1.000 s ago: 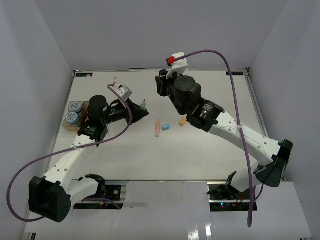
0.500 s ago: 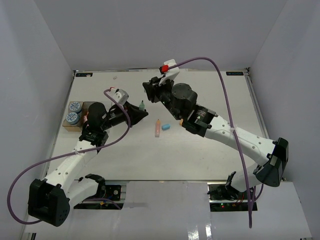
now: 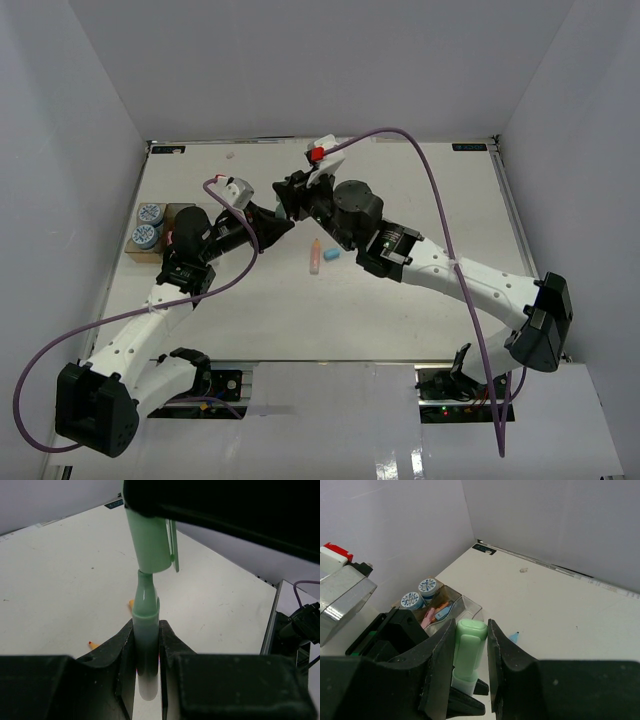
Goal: Sort the stationery into containers
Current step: Close the pen cap on the pen.
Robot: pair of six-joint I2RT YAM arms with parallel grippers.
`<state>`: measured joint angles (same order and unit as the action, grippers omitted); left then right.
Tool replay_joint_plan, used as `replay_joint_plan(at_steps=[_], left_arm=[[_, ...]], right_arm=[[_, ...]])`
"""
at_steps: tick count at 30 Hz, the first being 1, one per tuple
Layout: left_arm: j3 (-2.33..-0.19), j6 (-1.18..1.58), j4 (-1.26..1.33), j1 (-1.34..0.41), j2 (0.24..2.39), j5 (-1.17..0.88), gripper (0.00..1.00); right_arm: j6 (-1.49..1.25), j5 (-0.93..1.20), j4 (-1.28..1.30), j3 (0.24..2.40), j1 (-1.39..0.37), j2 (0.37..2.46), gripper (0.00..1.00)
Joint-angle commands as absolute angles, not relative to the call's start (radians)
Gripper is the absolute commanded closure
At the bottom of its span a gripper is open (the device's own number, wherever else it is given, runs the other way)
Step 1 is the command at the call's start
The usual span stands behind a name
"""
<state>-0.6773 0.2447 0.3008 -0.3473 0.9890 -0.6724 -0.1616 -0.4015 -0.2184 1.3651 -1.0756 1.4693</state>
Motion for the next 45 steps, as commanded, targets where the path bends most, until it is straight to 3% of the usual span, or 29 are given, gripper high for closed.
replay_joint_plan(at_steps=[1,28,45], left_arm=[[-0.667,0.255,0.328,-0.35,0.969,-0.669,0.93],[-0.658,0.273,0.357,-0.35,0.93,-0.611,0.93],[-0.724,0.235,0.475,-0.35,0.96,-0.643,0.94]], right_arm=[[-0.173,-0.406,-0.319,1.348,-1.088,1.474,0.92],[-0.077,-0.526,-0.41,1.255,-1.143,1.48,0.92],[-0.107,-0.454,-0.247,1.227,-1.155,1.48,0.92]])
